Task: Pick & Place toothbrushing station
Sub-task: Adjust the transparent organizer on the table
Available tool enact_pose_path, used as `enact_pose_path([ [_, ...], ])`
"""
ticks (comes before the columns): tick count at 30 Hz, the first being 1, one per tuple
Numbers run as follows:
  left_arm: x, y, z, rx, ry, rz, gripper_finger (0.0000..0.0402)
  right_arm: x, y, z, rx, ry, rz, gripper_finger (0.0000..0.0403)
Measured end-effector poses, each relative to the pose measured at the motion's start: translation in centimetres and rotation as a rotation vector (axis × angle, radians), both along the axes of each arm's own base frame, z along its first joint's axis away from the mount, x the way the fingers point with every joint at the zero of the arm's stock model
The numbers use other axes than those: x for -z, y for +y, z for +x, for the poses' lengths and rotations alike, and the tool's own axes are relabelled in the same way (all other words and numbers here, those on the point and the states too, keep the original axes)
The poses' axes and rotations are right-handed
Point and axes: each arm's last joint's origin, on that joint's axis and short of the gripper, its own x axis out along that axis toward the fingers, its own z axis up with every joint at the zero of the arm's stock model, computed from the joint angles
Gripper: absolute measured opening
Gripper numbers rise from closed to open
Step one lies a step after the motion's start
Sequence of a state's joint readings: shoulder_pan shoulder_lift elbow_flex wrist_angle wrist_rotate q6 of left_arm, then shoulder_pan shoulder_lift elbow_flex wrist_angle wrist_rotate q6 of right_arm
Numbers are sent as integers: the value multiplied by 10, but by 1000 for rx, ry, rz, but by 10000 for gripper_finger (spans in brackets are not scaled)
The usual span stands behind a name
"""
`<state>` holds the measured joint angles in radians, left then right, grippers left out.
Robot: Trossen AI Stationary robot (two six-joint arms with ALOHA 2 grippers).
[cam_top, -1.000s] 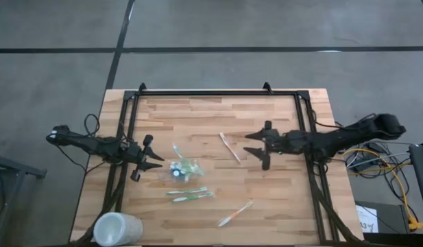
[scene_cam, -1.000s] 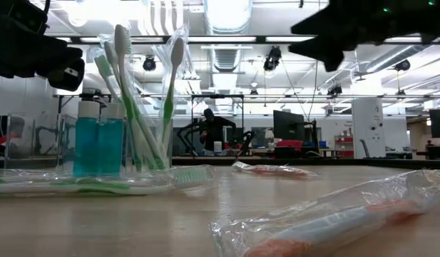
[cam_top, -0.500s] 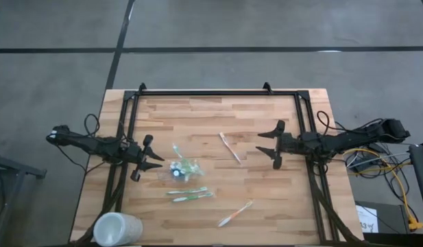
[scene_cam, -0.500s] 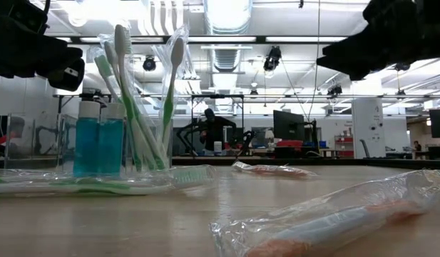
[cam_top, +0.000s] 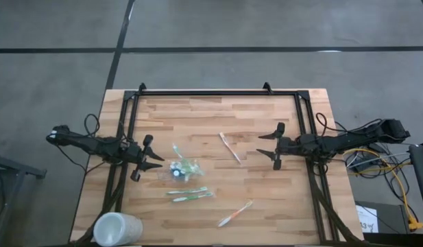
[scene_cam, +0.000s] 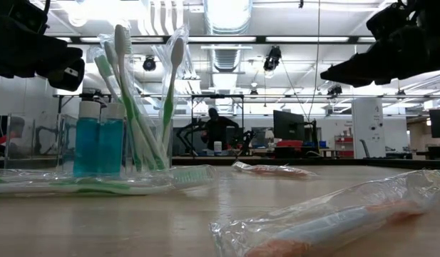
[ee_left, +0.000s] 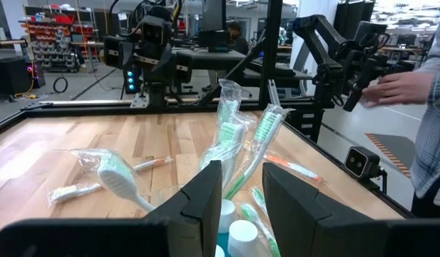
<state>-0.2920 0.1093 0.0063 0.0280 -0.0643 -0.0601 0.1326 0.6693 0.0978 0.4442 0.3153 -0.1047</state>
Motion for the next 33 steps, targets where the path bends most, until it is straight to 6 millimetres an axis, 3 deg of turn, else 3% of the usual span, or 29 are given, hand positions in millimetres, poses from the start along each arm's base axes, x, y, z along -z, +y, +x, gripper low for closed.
enact_pose_path([
  [33,0,0,0,-2,3,-24,108,0,0,0,-1,-1,0,244],
])
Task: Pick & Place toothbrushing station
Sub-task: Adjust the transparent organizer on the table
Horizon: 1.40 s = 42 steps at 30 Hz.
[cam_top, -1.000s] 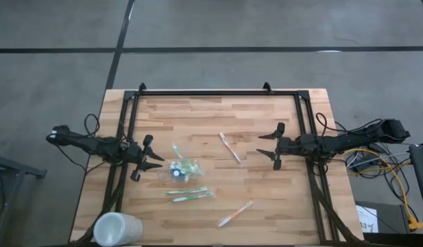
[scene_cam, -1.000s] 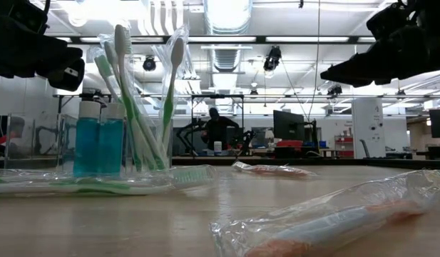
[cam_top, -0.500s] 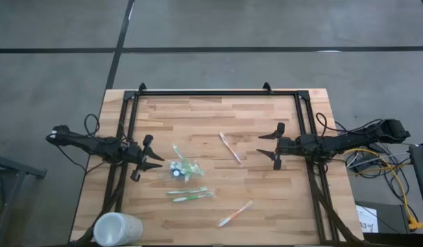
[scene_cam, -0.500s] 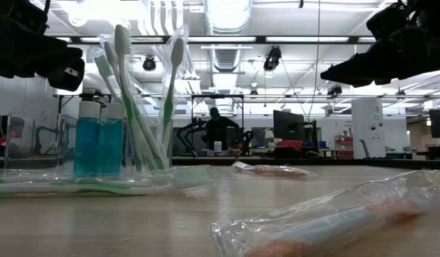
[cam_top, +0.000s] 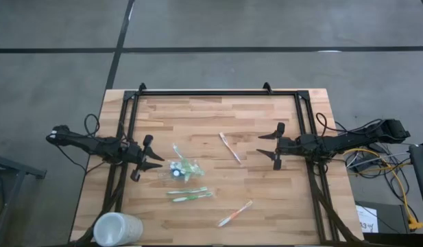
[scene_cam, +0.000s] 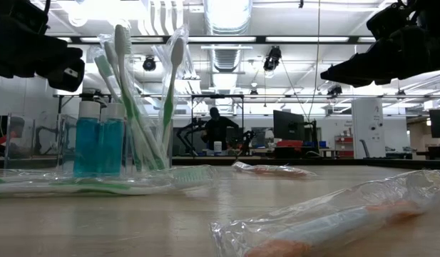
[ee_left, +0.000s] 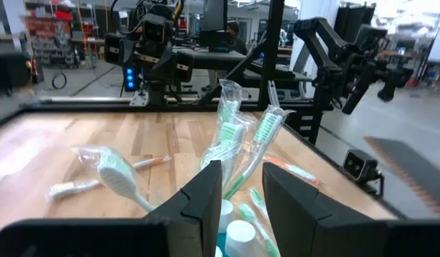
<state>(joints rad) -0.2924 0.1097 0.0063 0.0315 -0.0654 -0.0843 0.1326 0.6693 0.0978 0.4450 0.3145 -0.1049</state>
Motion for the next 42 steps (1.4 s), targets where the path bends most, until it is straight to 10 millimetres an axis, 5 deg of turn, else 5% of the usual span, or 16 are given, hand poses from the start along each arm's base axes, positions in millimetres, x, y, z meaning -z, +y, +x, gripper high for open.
enact_pose_path([
  [6,-12,1,-4,-11,105,-65,108,0,0,0,0,0,0,244],
  [15,-88,4,-9,-31,54,66,108,0,0,0,0,0,0,244],
  [25,-123,-9,35,-75,433,88,119,0,0,0,0,0,0,244],
  [32,-106,-20,48,-138,719,-135,146,0,0,0,0,0,0,244],
  [42,-70,-26,42,-214,900,-126,162,0,0,0,1,1,0,244],
])
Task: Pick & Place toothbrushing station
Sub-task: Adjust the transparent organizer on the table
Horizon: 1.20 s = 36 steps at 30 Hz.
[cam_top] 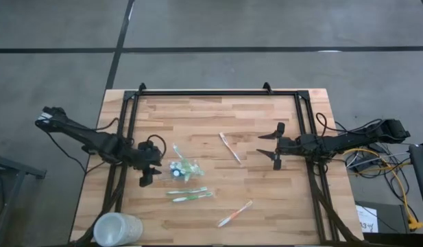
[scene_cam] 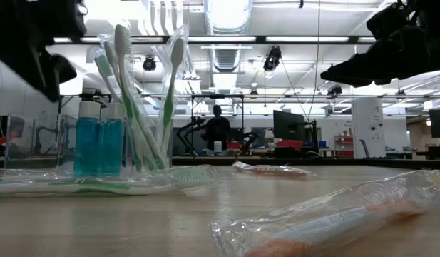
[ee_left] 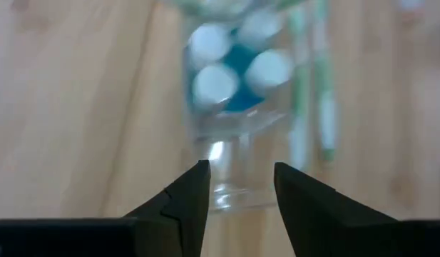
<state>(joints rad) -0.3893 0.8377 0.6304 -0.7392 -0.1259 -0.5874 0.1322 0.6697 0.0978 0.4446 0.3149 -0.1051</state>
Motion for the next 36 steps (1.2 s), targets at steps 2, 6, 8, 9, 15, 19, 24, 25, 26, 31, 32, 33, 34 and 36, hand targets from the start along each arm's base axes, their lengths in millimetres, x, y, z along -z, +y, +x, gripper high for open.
enact_pose_path([
  [2,6,2,0,-39,6,39,161,0,0,0,0,1,0,244],
  [6,14,7,-1,-175,-9,100,161,0,0,0,0,0,0,244],
  [8,19,8,-2,-202,-2,112,161,0,0,0,0,0,0,244],
  [9,21,9,-2,-205,0,109,161,0,0,0,0,0,0,244],
  [15,30,8,-4,-191,44,56,161,0,0,0,0,1,0,244],
  [19,30,7,-5,-181,62,19,161,0,0,0,0,1,0,244],
  [24,29,6,-6,-164,59,-14,161,0,0,0,0,1,0,244],
  [25,29,7,-6,-164,57,-15,161,0,0,0,0,1,0,244],
  [26,28,7,-7,-164,54,-17,161,0,0,0,0,1,0,244],
  [31,19,7,-7,-162,37,-28,161,0,0,0,0,1,0,244],
  [32,17,7,-7,-163,35,-29,161,0,0,0,0,1,0,244],
  [33,15,7,-7,-163,30,-32,161,0,0,0,0,1,0,244],
  [34,13,6,-6,-165,24,-37,161,0,0,0,0,1,0,244],
  [36,12,6,-5,-167,18,-54,161,0,0,0,0,1,0,244],
])
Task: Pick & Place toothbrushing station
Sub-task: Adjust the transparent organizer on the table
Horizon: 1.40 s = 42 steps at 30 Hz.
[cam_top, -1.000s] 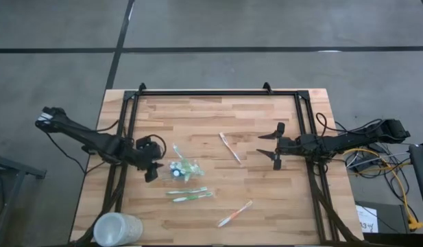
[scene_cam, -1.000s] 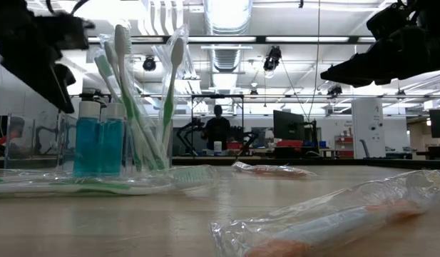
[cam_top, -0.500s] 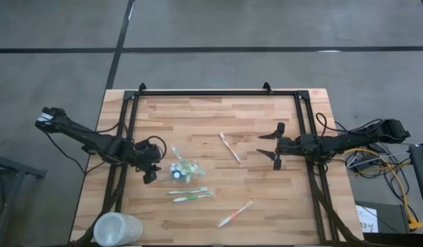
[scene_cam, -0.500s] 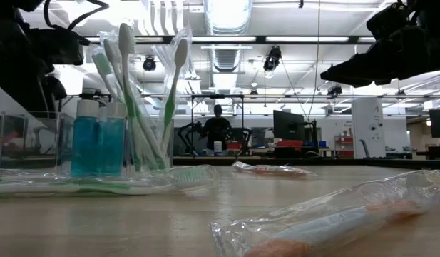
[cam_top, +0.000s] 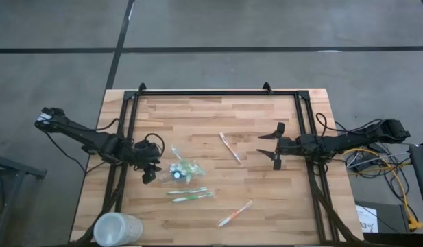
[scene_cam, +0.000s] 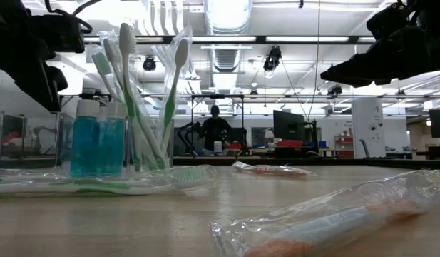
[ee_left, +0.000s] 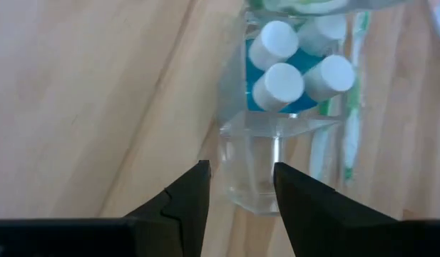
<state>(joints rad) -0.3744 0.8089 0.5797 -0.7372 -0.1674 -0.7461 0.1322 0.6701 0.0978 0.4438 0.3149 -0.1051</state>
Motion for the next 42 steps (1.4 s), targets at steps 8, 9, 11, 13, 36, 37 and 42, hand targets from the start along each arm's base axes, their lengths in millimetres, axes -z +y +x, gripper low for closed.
enact_pose_path([
  [8,9,-2,2,-33,47,-34,161,0,0,0,0,0,0,244],
  [9,10,-2,3,-36,49,-35,161,0,0,0,0,0,0,244],
  [11,13,-2,5,-36,56,-33,161,0,0,0,0,0,0,244],
  [13,16,-3,6,-37,70,-26,161,0,0,0,0,0,0,244],
  [36,25,6,15,-18,78,290,161,0,0,0,0,0,0,244],
  [37,25,7,15,-22,77,307,161,0,0,0,-1,0,0,244],
  [42,32,13,14,-39,94,349,161,0,0,0,0,0,0,244],
])
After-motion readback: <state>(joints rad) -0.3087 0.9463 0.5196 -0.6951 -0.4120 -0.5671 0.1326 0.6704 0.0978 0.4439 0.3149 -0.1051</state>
